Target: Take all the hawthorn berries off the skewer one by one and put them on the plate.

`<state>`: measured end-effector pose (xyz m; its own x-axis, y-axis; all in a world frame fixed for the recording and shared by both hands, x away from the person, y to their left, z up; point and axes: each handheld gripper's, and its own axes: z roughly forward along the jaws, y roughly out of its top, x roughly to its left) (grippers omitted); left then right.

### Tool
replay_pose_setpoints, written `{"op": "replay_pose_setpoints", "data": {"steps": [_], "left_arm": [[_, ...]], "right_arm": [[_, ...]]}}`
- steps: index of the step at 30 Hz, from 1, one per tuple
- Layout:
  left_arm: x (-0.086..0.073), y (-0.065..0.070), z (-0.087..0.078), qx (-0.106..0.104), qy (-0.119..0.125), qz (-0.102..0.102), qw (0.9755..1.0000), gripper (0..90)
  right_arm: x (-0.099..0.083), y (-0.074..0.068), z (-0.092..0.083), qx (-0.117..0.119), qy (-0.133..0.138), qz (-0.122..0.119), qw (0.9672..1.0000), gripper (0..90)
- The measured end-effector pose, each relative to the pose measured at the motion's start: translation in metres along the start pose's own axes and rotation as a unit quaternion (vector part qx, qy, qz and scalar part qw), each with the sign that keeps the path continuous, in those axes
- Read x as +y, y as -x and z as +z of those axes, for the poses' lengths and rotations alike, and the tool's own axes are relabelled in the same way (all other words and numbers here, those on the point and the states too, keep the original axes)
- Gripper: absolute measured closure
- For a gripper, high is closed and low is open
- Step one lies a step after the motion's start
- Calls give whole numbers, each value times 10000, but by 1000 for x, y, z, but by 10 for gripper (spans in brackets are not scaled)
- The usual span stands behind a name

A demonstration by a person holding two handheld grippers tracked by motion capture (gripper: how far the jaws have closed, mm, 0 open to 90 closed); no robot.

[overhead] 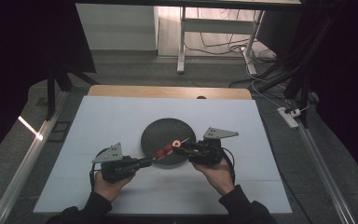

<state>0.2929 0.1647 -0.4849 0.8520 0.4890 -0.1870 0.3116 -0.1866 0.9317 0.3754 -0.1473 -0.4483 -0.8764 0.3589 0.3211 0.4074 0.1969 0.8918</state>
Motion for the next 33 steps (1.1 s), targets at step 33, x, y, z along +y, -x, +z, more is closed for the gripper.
{"op": "replay_pose_setpoints", "data": {"steps": [33], "left_arm": [[-4,-11,-24,336,186,-226,9990,895]], "right_arm": [[3,27,-24,-1036,-45,0,9946,639]]}}
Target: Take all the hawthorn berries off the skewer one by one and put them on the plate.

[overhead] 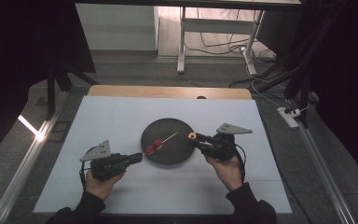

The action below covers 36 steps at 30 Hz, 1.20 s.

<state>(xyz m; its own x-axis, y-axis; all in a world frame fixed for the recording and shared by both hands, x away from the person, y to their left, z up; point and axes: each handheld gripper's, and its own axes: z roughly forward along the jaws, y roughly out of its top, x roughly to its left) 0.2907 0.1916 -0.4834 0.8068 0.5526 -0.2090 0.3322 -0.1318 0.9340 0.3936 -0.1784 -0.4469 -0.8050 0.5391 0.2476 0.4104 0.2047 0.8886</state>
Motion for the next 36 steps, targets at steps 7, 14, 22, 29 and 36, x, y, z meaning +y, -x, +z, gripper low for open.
{"op": "replay_pose_setpoints", "data": {"steps": [7,14,22,29,36], "left_arm": [[-1,1,2,78,-26,-22,10000,894],[-3,0,4,207,-90,-72,9997,894],[-5,-3,4,366,-130,-123,9992,893],[-5,-3,4,397,-153,-135,9990,892],[-5,-2,5,395,-177,-108,9990,892]], "right_arm": [[-13,7,30,-273,-379,-290,9985,638],[-21,10,58,-387,-604,-623,9955,636],[-32,13,87,-564,-906,-967,9896,636],[-39,15,103,-630,-1091,-1065,9863,635],[-43,14,107,-617,-1225,-1103,9844,623]]}}
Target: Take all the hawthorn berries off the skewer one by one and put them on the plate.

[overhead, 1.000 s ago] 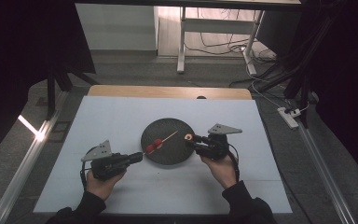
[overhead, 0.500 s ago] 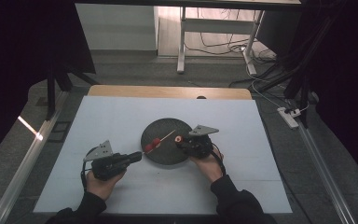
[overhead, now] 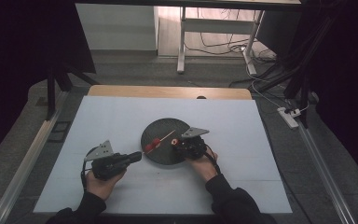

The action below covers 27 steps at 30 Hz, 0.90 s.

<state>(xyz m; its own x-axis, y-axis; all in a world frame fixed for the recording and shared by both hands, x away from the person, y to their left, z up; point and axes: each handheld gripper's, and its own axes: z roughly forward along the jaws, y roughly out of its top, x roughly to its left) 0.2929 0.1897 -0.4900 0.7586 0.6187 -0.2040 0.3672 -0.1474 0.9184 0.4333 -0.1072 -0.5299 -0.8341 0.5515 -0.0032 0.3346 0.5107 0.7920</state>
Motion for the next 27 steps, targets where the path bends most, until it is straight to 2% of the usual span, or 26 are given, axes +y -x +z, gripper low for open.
{"op": "replay_pose_setpoints", "data": {"steps": [8,13,16,21,22,23,25,26,27], "left_arm": [[0,0,-1,-6,23,-5,10000,891],[0,1,-1,-50,58,31,10000,892],[0,2,-1,-68,62,48,9999,892],[1,4,0,-115,77,117,9998,892],[1,5,0,-121,82,124,9998,892],[1,5,1,-129,90,127,9998,892],[1,6,1,-133,117,142,9997,892],[1,7,1,-134,129,151,9997,892],[1,7,1,-142,137,155,9997,891]], "right_arm": [[5,0,-12,-31,172,142,9997,548],[11,0,-35,262,408,349,9982,445],[14,-1,-48,473,581,469,9961,365],[17,-6,-63,676,735,681,9927,178],[17,-6,-63,676,735,681,9927,178],[17,-8,-68,794,786,811,9904,119],[16,-9,-72,952,837,897,9879,72],[16,-9,-72,952,837,897,9879,72],[16,-12,-76,1122,888,943,9852,15]]}}
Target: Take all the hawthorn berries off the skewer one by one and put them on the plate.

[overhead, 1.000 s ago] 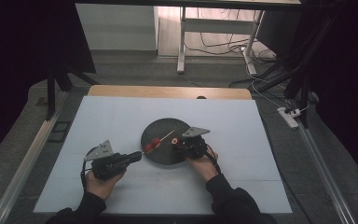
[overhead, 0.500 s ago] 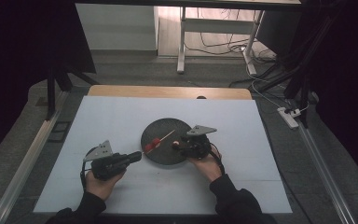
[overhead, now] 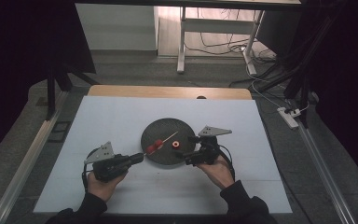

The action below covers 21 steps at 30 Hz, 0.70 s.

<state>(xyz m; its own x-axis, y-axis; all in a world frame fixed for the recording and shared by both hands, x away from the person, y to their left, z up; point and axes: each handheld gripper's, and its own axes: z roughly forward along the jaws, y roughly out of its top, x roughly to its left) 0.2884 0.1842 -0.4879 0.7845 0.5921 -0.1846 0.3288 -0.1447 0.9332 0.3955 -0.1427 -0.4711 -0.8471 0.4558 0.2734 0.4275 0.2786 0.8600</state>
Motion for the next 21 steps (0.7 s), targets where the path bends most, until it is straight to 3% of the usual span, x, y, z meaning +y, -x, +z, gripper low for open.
{"op": "replay_pose_setpoints", "data": {"steps": [7,13,16,17,18,20,21], "left_arm": [[1,5,3,-51,16,75,10000,892],[2,10,8,-118,12,135,9998,892],[3,11,10,-132,-6,160,9998,892],[3,12,10,-133,-4,165,9998,892],[3,12,11,-131,-1,171,9998,892],[3,12,11,-139,2,175,9997,892],[3,13,11,-138,2,180,9997,892]], "right_arm": [[3,-9,-3,375,87,113,9992,6],[4,-19,4,500,77,117,9987,10],[6,-24,5,548,128,63,9984,121],[6,-24,5,548,128,63,9984,121],[8,-25,5,657,186,118,9976,204],[9,-25,5,684,221,132,9973,244],[10,-26,4,776,263,167,9965,305]]}}
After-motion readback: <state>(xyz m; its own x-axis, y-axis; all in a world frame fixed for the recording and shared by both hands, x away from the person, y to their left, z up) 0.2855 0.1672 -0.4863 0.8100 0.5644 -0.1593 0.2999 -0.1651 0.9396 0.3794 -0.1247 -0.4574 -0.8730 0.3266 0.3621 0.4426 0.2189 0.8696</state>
